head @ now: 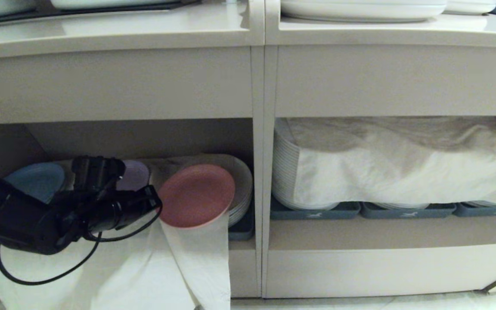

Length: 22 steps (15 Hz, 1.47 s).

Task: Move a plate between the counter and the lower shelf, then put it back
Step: Pick up the plate in the cupboard

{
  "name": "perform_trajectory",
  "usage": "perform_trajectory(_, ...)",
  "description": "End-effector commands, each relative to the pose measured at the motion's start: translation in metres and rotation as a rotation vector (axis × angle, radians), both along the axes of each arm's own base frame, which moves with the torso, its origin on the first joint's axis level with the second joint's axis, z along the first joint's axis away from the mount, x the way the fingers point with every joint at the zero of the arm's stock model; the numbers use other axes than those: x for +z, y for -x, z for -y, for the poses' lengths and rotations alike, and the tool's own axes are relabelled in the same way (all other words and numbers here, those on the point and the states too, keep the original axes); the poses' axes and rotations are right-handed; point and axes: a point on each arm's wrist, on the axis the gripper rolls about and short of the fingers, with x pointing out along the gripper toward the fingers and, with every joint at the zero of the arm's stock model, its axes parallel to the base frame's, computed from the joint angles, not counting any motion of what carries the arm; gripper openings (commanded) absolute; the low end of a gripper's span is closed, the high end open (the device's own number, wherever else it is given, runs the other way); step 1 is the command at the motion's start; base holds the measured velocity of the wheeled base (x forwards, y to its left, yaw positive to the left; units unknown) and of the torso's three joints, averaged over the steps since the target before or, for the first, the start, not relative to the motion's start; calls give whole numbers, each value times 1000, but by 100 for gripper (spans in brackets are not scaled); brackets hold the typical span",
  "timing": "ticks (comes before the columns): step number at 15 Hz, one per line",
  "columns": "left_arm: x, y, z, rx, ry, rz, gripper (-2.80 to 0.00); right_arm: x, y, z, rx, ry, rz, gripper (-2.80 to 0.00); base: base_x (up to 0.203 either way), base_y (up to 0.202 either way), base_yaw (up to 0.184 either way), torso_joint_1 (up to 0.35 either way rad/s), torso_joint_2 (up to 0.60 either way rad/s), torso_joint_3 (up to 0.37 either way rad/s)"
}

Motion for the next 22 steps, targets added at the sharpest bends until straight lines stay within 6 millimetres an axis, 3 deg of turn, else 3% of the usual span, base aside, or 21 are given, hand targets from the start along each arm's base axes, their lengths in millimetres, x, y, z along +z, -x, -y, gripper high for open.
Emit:
perform_trajectory(1, 5, 8, -1, 2, 5, 14, -280, 0, 0, 0, 0, -1, 0, -280, 0, 0, 0, 0, 0, 0)
perform_trajectory(12, 15, 18, -8, 25, 4, 40, -280, 0, 0, 0, 0, -1, 0, -280, 0, 0, 0, 0, 0, 0)
perform_trajectory(22, 14, 4, -6, 21, 19, 62, -280, 0, 0, 0, 0, -1, 0, -280, 0, 0, 0, 0, 0, 0)
